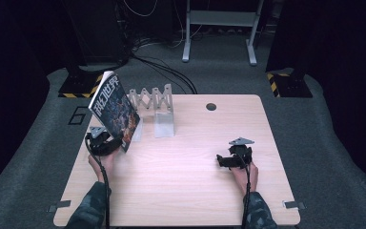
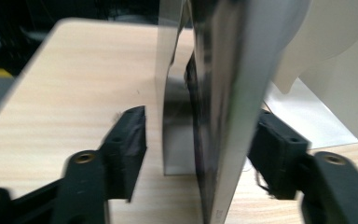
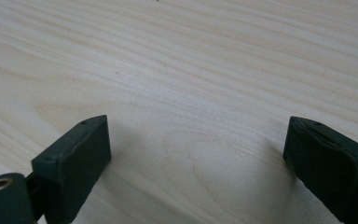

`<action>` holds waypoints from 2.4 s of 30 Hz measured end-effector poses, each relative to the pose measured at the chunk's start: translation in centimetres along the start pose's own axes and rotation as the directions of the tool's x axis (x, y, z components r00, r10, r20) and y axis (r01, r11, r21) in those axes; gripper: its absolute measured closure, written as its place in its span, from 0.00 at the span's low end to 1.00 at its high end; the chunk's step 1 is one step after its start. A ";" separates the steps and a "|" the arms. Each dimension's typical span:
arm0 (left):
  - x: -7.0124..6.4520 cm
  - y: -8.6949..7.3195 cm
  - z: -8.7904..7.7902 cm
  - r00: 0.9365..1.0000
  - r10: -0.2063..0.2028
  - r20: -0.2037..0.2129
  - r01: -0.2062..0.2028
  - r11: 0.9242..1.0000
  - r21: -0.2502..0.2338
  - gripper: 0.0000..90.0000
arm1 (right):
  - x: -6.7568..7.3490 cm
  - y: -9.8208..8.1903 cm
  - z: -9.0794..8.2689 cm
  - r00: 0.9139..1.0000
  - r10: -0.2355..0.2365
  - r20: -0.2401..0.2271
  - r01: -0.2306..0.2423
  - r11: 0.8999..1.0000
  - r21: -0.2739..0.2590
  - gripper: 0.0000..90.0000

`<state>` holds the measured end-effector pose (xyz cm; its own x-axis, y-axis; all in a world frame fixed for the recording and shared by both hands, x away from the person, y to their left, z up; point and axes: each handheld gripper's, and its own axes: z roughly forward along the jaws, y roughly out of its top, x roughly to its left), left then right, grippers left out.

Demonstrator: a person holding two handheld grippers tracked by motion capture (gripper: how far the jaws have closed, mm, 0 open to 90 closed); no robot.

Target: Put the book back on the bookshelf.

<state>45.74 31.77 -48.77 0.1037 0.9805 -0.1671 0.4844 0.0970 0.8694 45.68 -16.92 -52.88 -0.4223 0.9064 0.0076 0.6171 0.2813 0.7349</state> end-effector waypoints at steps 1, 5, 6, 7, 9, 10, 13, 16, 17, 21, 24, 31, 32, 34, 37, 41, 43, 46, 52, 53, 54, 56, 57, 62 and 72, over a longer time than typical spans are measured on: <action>0.0 -0.1 0.4 1.000 -0.012 0.001 0.012 1.000 -0.002 0.55 | 0.0 0.0 0.0 1.000 0.000 0.000 0.000 1.000 0.000 0.08; 0.2 -0.7 1.3 0.998 -0.053 0.029 0.053 0.998 0.028 0.68 | 0.0 0.0 0.0 1.000 0.001 0.000 -0.001 1.000 0.001 0.08; 0.2 -0.7 1.5 0.998 -0.060 0.034 0.059 0.998 0.013 0.75 | 0.0 0.0 0.0 1.000 0.002 0.000 -0.002 1.000 0.002 0.08; 0.2 -0.8 1.6 0.997 -0.069 0.046 0.068 0.998 0.016 0.75 | 0.0 0.0 0.0 1.000 0.002 0.000 -0.002 1.000 0.002 0.08; 0.1 -0.9 1.7 0.994 -0.086 0.063 0.086 0.996 0.011 0.82 | 0.0 0.0 0.0 1.000 0.000 0.000 0.000 1.000 0.001 0.08; 0.0 -0.9 1.8 0.993 -0.092 0.072 0.091 0.996 0.007 0.85 | 0.0 0.0 0.0 1.000 0.000 0.000 0.000 1.000 0.001 0.08; 0.0 -1.0 1.9 0.990 -0.112 0.084 0.112 0.994 0.005 0.89 | 0.0 0.0 0.0 1.000 0.000 -0.001 0.000 1.000 0.001 0.08; -0.1 -1.0 1.9 0.985 -0.139 0.097 0.139 0.990 0.010 0.89 | 0.0 0.0 0.0 1.000 -0.003 -0.002 0.003 1.000 0.000 0.08; -0.2 -1.1 1.9 0.984 -0.145 0.099 0.145 0.989 0.007 0.90 | 0.0 0.0 0.0 1.000 -0.003 -0.002 0.003 1.000 0.000 0.08; -0.5 -1.2 2.0 0.978 -0.176 0.114 0.177 0.984 0.008 0.90 | 0.0 0.0 0.0 1.000 -0.001 -0.002 0.001 1.000 0.000 0.08; -0.8 -1.3 2.1 0.971 -0.195 0.135 0.195 0.981 0.011 0.90 | 0.0 0.0 0.0 1.000 -0.001 -0.002 0.001 1.000 0.000 0.08; -1.8 -1.7 2.3 0.958 -0.245 0.148 0.249 0.968 -0.009 0.89 | 0.0 0.0 -0.1 1.000 -0.006 -0.005 0.006 1.000 0.001 0.08; -1.8 -1.7 2.3 0.953 -0.262 0.153 0.266 0.964 -0.007 0.89 | 0.0 0.0 -0.1 1.000 -0.005 -0.005 0.005 1.000 0.001 0.08; -1.9 -1.8 2.3 0.946 -0.283 0.159 0.289 0.957 -0.013 0.90 | 0.0 0.0 0.0 1.000 -0.004 -0.004 0.004 1.000 0.000 0.08; -2.2 -2.0 2.4 0.934 -0.307 0.182 0.314 0.949 -0.010 0.90 | 0.0 0.0 0.0 1.000 -0.003 -0.003 0.003 1.000 -0.001 0.08; -2.1 -1.7 2.2 0.954 -0.252 0.160 0.256 0.967 -0.007 0.87 | 0.0 0.0 -0.1 1.000 -0.006 -0.006 0.006 1.000 0.001 0.09; -2.1 -1.5 2.0 0.967 -0.216 0.136 0.218 0.976 0.000 0.75 | 0.0 0.0 0.0 1.000 -0.004 -0.004 0.004 1.000 0.000 0.09; -1.9 -1.2 1.8 0.983 -0.156 0.094 0.156 0.988 0.009 0.58 | 0.0 0.0 0.0 1.000 -0.003 -0.003 0.003 1.000 -0.001 0.09; -1.7 -1.0 1.0 0.996 -0.075 0.057 0.073 0.996 0.042 0.29 | 0.0 0.0 -0.1 1.000 0.002 -0.007 -0.002 1.000 0.000 0.08; -1.6 -0.8 0.8 0.996 -0.067 0.062 0.064 0.997 0.046 0.25 | -0.1 0.0 -0.1 1.000 -0.005 -0.008 0.005 1.000 -0.003 0.08; -1.7 -0.7 0.5 0.996 -0.065 0.060 0.062 0.997 0.045 0.22 | -0.1 -0.1 -0.1 1.000 -0.012 -0.007 0.012 1.000 0.003 0.07; -1.6 -0.5 0.0 0.997 -0.044 0.067 0.041 0.998 0.049 0.17 | -0.2 0.0 -0.1 1.000 -0.012 -0.006 0.012 1.000 0.002 0.07; -1.6 -0.4 -0.3 0.997 -0.046 0.068 0.042 0.998 0.052 0.17 | -0.2 -0.1 -0.1 1.000 -0.012 -0.005 0.012 1.000 0.004 0.06; -1.4 -0.7 -1.9 0.997 0.039 0.069 -0.043 0.997 0.061 0.11 | -0.2 0.0 -0.3 1.000 -0.001 -0.011 0.002 1.000 0.004 0.04; 0.2 -2.7 -4.6 0.989 0.130 0.065 -0.138 0.982 0.131 0.03 | -1.5 -1.5 -3.6 1.000 0.006 0.012 -0.006 1.000 -0.009 0.01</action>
<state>40.44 32.48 -48.98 0.2216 0.9716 -0.0824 0.5753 -0.0621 0.8156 43.03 -19.79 -51.56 -0.4105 0.9118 0.0034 0.6134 0.2734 0.7409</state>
